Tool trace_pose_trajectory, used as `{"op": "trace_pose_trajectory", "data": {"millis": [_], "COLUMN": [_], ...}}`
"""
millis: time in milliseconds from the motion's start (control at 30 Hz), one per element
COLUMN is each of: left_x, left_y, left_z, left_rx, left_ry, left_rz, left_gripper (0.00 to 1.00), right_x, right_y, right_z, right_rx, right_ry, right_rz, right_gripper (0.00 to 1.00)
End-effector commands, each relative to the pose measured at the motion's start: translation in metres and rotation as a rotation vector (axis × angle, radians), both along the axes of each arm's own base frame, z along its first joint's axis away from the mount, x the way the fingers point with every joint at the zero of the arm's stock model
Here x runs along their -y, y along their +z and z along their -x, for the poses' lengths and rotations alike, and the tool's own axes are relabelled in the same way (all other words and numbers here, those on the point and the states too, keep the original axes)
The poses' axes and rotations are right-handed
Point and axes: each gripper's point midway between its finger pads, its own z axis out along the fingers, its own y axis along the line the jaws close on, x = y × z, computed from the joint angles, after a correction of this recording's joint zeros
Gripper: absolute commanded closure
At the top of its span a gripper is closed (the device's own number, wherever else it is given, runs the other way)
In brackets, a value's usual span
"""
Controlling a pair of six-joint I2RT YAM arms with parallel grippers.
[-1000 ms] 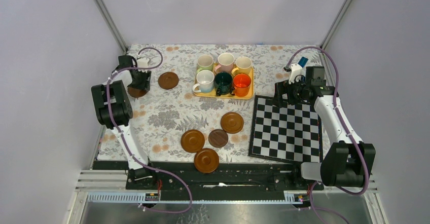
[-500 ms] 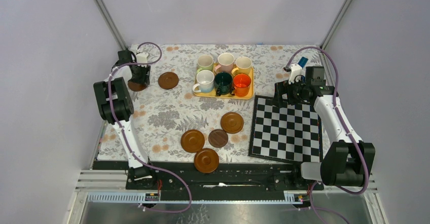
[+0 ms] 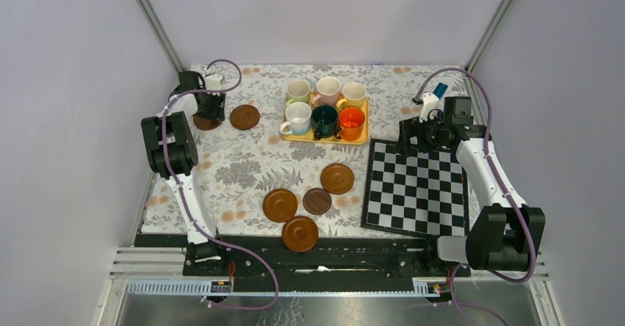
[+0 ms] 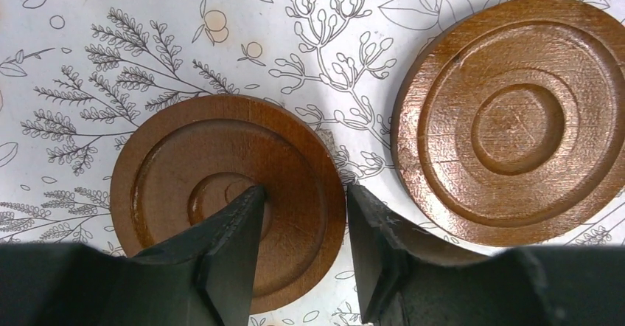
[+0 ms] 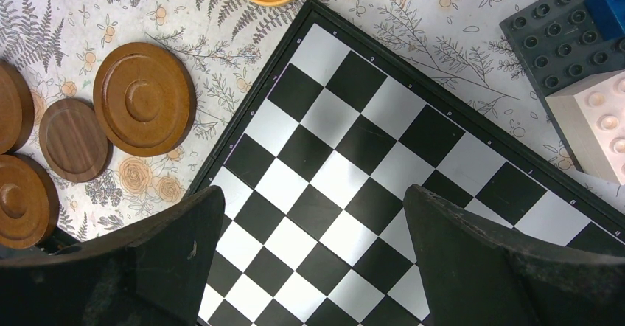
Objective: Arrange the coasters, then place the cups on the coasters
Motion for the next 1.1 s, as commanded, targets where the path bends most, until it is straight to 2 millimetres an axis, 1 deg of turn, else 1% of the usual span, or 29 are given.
{"op": "trace_pose_trajectory", "data": {"millis": [0,67,133,200,300,367,433,500,533,567,633,733,833,900,1000,1067], "left_x": [0.016,0.016,0.016,0.016,0.013,0.011,0.013,0.018,0.023,0.028,0.048,0.081,0.112,0.127,0.146,0.155], "left_y": [-0.009,-0.002,0.010,0.029,0.066,0.098,0.128,0.156,0.164,0.177,0.183,0.165,0.136,0.120,0.093,0.084], "left_z": [0.017,0.016,0.013,0.007,-0.009,-0.018,-0.021,-0.016,-0.009,0.001,0.027,0.078,0.132,0.164,0.201,0.218], "left_rx": [-0.071,-0.060,-0.038,-0.001,0.070,0.123,0.171,0.217,0.224,0.240,0.224,0.156,0.081,0.041,-0.014,-0.026], "left_ry": [-0.013,-0.004,0.009,0.014,0.033,0.040,0.039,0.025,0.014,-0.005,-0.086,-0.215,-0.323,-0.372,-0.439,-0.482], "left_rz": [0.075,0.077,0.080,0.084,0.094,0.104,0.110,0.121,0.134,0.145,0.179,0.186,0.177,0.184,0.176,0.159], "left_gripper": [0.51,0.41,0.34,0.30,0.24,0.22,0.22,0.22,0.22,0.22,0.22,0.24,0.25,0.26,0.27,0.27], "right_x": [-0.001,-0.002,-0.002,-0.003,-0.003,-0.003,-0.003,-0.004,-0.004,-0.004,-0.004,-0.003,-0.003,-0.004,-0.006,-0.009], "right_y": [0.000,-0.001,0.000,0.001,0.003,0.004,0.005,0.007,0.008,0.009,0.010,0.013,0.015,0.014,0.013,0.014], "right_z": [-0.001,0.000,0.000,0.000,0.000,0.000,0.001,0.001,0.001,0.002,0.003,0.005,0.009,0.011,0.014,0.015], "right_rx": [0.012,0.010,0.011,0.012,0.017,0.021,0.027,0.032,0.035,0.038,0.043,0.055,0.069,0.075,0.075,0.073], "right_ry": [0.011,0.013,0.012,0.014,0.014,0.013,0.015,0.017,0.018,0.020,0.024,0.028,0.030,0.032,0.029,0.027], "right_rz": [0.009,0.007,0.005,0.002,-0.002,-0.002,0.000,-0.002,-0.004,-0.005,-0.003,0.004,0.012,0.007,-0.012,-0.028], "right_gripper": [0.02,0.02,0.02,0.02,0.02,0.02,0.02,0.02,0.02,0.02,0.02,0.02,0.02,0.02,0.02,0.02]}}
